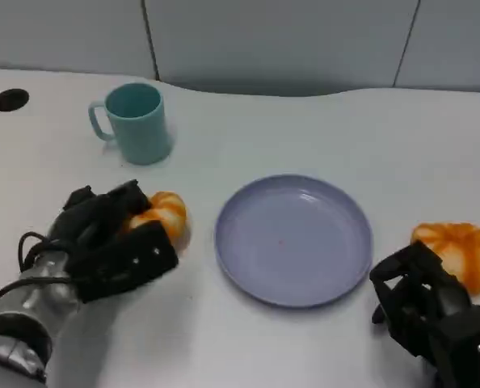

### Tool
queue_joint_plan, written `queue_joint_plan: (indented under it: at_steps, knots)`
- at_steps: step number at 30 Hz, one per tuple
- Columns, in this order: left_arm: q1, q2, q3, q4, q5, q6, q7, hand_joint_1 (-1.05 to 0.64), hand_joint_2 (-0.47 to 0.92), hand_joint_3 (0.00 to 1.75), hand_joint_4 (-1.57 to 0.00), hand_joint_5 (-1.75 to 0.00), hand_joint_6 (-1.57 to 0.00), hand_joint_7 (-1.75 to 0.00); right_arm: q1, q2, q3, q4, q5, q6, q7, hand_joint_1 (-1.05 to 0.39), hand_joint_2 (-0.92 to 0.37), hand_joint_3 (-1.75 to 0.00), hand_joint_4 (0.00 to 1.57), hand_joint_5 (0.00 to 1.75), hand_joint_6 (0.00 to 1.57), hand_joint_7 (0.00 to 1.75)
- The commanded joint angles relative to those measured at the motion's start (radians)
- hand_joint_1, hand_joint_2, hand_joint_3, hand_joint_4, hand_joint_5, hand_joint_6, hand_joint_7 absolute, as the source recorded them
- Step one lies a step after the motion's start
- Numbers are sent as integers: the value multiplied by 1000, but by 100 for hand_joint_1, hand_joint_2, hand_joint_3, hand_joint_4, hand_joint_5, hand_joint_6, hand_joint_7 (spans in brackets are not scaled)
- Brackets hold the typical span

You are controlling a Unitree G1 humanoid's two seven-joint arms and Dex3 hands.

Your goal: Grasp the bread from the table and place it into the plate.

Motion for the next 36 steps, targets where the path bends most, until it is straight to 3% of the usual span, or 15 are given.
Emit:
queue_joint_plan:
  at_steps: [1,4,8,13,18,28,34,36]
  knots:
    - [4,24,106,-46,-130,-108,-120,-21,66,56,-85,-175,-65,-175,7,-3,1,-17,0,10,-5,-27,-92,-43,62,175,37,175]
    - [-3,6,186,-111,-251,-138,-264,-24,66,58,-81,-175,-63,-175,-5,-6,1,16,-4,-19,-9,-28,-92,-43,62,175,38,175]
    - [-3,-18,227,-187,-328,-175,-365,-25,67,55,-80,-175,-60,-175,-5,-3,5,0,-16,10,-17,-28,-92,-43,64,175,38,174]
    - [-46,-66,165,-256,-262,-250,-363,-20,70,46,-79,-175,-60,-175,3,7,15,-67,-36,107,-32,-26,-92,-43,62,175,36,173]
    - [-101,-136,114,-227,-211,-236,-345,-19,69,42,-84,-175,-65,-175,4,4,20,-88,-36,140,-35,-26,-92,-42,63,175,36,174]
    - [-195,-269,-66,-87,-1,-65,-238,-16,63,46,-89,-175,-67,-175,5,-16,5,-94,-12,159,-8,-26,-92,-42,60,175,35,174]
    - [-213,-282,-142,-47,80,-21,-199,-21,65,45,-80,-175,-58,-175,4,-26,7,-88,-25,148,-11,-25,-92,-43,59,175,34,174]
    - [-224,-278,-171,-40,114,2,-196,-30,71,33,-62,-174,-46,-173,4,-29,9,-78,-27,128,-9,-24,-92,-43,60,175,34,173]
